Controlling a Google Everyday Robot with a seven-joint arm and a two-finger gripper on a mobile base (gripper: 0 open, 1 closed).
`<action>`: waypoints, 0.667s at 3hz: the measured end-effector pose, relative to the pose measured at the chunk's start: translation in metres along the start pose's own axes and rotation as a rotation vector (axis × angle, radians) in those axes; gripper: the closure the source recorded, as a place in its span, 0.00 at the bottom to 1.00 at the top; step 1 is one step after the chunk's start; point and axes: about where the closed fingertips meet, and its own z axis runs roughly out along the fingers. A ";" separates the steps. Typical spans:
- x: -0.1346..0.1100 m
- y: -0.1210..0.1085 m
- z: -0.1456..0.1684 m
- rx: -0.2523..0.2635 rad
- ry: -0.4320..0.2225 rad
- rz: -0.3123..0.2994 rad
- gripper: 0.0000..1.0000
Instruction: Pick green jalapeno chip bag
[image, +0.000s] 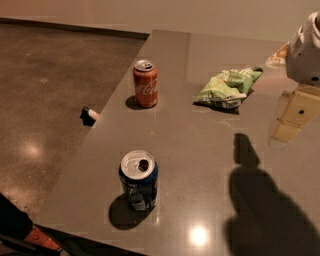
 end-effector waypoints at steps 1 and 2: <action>0.000 0.000 0.000 0.000 0.000 0.000 0.00; -0.010 -0.024 0.014 0.018 0.010 0.018 0.00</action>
Offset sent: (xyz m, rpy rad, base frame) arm 0.0466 0.0086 -0.0139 -0.0175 0.0035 -0.0354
